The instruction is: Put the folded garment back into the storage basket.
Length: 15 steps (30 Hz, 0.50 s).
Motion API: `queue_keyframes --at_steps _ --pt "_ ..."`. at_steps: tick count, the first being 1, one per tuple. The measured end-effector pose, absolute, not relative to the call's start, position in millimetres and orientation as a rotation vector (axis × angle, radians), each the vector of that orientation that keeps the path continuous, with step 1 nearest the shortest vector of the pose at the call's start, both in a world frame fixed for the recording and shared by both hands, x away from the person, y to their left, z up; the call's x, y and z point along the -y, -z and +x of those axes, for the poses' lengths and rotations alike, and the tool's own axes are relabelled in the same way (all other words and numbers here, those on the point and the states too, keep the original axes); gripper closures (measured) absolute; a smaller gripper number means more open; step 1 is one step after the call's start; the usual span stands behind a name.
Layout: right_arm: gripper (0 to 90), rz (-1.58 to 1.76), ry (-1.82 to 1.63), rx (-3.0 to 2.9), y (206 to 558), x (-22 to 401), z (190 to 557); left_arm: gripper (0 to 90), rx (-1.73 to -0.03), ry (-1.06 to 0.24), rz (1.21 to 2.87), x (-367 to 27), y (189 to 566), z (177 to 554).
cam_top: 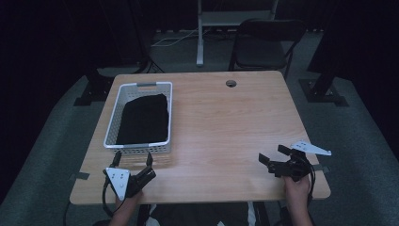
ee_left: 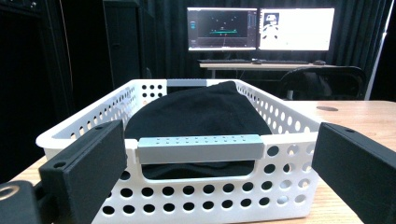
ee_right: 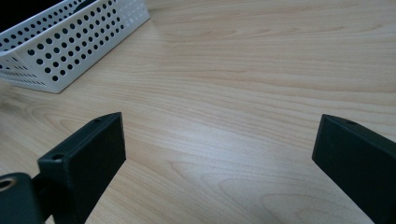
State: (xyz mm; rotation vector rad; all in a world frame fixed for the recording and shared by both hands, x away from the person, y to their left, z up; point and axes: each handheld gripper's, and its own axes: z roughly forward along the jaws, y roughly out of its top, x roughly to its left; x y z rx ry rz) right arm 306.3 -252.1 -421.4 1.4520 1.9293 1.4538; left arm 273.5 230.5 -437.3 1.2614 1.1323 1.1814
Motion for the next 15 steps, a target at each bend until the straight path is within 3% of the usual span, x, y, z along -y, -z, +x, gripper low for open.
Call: queue_keyframes --at_steps 15 --pt "2.8 1.455 -1.367 -1.893 435 241 302 4.4 -1.13 -1.183 1.256 -231 438 273"
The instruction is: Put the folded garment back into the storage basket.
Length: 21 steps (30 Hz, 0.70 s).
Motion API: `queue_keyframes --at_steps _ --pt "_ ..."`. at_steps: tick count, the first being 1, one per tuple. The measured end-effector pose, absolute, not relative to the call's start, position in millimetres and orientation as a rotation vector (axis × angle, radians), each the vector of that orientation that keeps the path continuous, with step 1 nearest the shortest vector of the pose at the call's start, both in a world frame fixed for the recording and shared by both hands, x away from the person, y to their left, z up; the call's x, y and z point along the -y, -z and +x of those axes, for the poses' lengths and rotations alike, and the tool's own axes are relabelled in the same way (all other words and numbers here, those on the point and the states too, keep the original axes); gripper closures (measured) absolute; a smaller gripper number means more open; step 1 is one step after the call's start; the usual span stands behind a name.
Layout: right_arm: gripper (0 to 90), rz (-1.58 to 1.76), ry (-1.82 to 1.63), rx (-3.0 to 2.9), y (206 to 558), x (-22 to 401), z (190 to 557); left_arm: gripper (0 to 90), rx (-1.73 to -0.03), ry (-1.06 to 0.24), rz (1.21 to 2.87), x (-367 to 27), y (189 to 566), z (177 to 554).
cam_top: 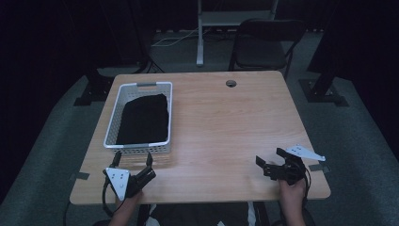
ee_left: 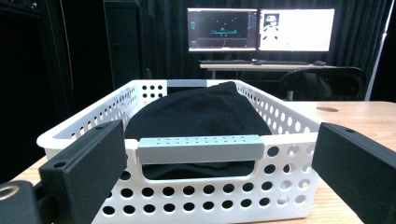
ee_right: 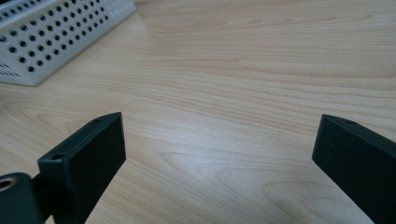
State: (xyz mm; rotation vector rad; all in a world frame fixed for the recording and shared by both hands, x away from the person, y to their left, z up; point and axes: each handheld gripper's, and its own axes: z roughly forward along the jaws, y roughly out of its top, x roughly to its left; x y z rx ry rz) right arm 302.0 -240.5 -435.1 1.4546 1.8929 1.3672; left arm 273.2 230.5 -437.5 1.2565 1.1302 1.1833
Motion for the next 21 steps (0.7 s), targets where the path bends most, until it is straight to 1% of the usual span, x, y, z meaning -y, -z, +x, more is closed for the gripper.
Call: queue_keyframes --at_steps 9,21 --pt "2.8 1.419 -1.229 -1.912 436 228 303 4.4 -1.131 -1.184 1.256 -231 438 273" --pt "2.8 1.434 -1.202 -1.9 436 227 303 4.4 -1.133 -1.183 1.261 -230 437 273"
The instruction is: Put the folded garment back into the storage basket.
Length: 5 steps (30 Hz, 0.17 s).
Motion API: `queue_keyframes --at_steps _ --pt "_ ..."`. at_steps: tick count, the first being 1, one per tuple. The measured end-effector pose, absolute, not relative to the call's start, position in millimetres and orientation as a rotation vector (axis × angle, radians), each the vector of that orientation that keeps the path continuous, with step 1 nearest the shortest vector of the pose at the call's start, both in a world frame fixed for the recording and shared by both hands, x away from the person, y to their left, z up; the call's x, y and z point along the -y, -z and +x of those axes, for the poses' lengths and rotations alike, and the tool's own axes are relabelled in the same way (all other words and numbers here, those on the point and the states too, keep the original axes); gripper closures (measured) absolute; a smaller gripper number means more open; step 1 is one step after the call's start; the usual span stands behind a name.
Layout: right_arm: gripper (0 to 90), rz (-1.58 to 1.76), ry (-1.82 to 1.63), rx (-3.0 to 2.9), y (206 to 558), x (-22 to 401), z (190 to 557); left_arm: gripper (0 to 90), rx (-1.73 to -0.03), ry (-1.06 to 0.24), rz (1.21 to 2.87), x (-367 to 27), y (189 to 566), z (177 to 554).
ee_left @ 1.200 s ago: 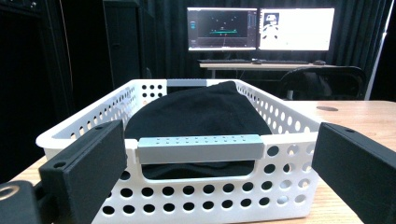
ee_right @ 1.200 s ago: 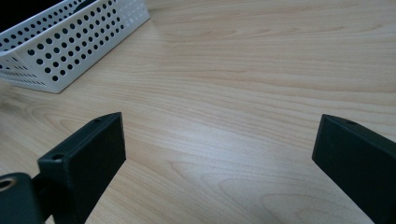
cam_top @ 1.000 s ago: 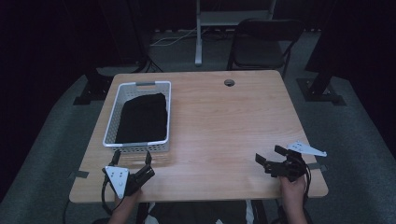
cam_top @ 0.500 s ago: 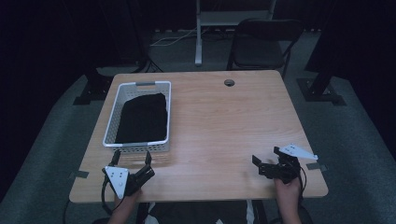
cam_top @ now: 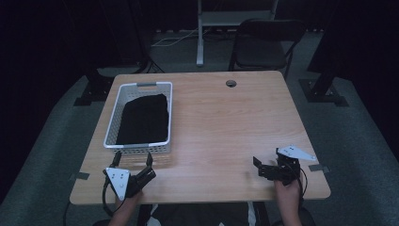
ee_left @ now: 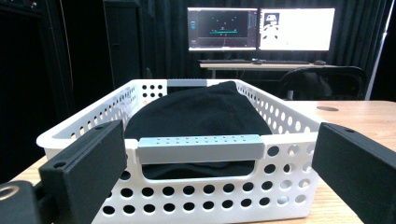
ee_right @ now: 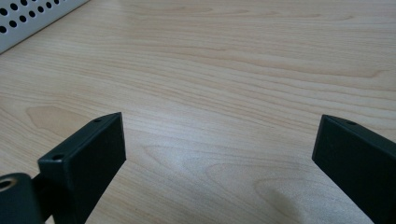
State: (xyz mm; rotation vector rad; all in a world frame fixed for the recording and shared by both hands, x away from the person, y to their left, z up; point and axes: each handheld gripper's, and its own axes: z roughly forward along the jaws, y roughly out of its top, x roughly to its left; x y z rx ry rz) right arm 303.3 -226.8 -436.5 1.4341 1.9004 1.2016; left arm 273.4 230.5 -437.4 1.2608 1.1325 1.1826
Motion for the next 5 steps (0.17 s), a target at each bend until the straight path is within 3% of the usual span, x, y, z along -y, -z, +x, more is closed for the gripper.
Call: queue_keyframes --at_steps 5 --pt "2.8 1.443 -1.185 -1.905 436.6 226.2 304.4 4.4 -1.132 -1.183 1.26 -230.5 437.4 273.4"
